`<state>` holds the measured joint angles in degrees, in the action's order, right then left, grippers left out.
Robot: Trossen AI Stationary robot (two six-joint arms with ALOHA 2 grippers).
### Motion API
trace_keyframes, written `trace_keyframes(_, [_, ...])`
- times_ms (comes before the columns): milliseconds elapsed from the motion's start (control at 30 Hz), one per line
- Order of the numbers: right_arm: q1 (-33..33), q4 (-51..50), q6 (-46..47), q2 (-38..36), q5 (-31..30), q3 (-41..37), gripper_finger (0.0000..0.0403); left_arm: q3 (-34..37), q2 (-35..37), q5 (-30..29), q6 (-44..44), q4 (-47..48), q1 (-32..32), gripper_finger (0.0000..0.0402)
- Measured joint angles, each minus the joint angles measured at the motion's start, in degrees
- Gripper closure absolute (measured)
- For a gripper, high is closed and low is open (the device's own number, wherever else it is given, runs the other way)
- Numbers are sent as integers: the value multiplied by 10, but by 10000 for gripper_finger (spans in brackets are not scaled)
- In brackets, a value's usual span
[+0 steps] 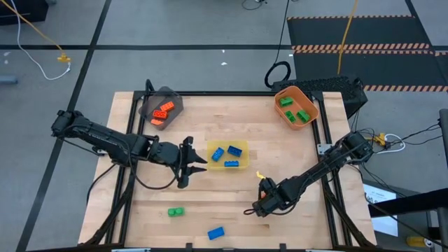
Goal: Sort & place blocks by color
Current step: Put the orange game piece into the black bin
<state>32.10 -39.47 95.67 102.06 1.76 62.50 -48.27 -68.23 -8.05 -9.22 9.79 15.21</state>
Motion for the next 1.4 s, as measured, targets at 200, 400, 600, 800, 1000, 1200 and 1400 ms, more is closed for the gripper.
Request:
trace_keyframes(200, [-7, -20, -109, -1, -3, -1, 282, 9, 0, -15, 8, 6, 10, 277])
trace_keyframes(400, [-21, -17, -216, -33, -97, -4, 282, 59, 0, -36, 71, -34, 10, 277])
trace_keyframes(600, [-22, 53, -345, -115, -243, -3, 282, 111, 0, -35, 141, -160, 11, 277])
trace_keyframes(800, [-53, 221, -551, -157, -285, -2, 282, 113, 0, -15, 254, -272, 34, 277])
trace_keyframes(1000, [-95, 329, -737, -159, -286, -2, 282, 113, 0, -39, 239, -281, 36, 256])
trace_keyframes(1200, [-132, 378, -829, -159, -240, -2, 282, 113, -8, -104, 291, -279, 37, 169])
trace_keyframes(1400, [-150, 390, -924, -159, -242, -2, 282, 114, -22, -159, 260, -320, 21, 62])
